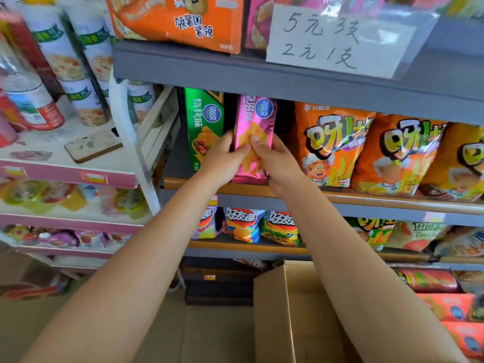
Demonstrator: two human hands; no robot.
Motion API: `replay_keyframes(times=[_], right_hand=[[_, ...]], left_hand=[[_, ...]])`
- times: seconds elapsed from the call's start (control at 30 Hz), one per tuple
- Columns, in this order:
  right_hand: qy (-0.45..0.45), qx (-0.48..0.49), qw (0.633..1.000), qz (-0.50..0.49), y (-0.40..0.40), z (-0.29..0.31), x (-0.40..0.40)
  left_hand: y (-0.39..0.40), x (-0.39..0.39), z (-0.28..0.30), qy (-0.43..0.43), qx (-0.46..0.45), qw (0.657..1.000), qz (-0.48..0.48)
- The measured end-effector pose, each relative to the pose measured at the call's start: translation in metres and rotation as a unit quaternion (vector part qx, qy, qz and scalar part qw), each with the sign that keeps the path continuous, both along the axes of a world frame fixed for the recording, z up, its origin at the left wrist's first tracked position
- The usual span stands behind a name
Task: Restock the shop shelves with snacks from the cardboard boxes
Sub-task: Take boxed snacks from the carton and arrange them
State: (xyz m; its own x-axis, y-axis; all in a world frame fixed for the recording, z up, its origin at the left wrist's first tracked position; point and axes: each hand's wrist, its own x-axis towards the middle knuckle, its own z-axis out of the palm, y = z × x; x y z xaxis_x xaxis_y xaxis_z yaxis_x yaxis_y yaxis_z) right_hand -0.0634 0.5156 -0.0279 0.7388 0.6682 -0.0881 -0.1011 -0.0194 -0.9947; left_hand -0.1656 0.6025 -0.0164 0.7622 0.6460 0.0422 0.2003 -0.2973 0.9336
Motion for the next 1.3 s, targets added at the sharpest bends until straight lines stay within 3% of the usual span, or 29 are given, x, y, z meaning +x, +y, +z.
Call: replay_keyframes(times=[0.2,0.4,0.7,1.3], right_hand=[[-0.023,-0.041,0.998,-0.046,0.03,-0.01,0.024],[-0.017,-0.042,0.995,-0.085,0.039,-0.015,0.039],[-0.052,-0.064,0.989,-0.121,0.069,-0.012,0.063],[0.006,-0.031,0.991,-0.131,0.088,-0.018,0.072]], left_hand=[[0.007,0.047,0.004,0.079,0.056,0.993,0.062],[0.003,0.077,-0.004,-0.018,-0.099,0.992,0.082],[0.035,0.116,-0.017,-0.059,-0.098,0.985,0.126],[0.061,0.144,-0.049,-0.089,-0.137,0.975,0.149]])
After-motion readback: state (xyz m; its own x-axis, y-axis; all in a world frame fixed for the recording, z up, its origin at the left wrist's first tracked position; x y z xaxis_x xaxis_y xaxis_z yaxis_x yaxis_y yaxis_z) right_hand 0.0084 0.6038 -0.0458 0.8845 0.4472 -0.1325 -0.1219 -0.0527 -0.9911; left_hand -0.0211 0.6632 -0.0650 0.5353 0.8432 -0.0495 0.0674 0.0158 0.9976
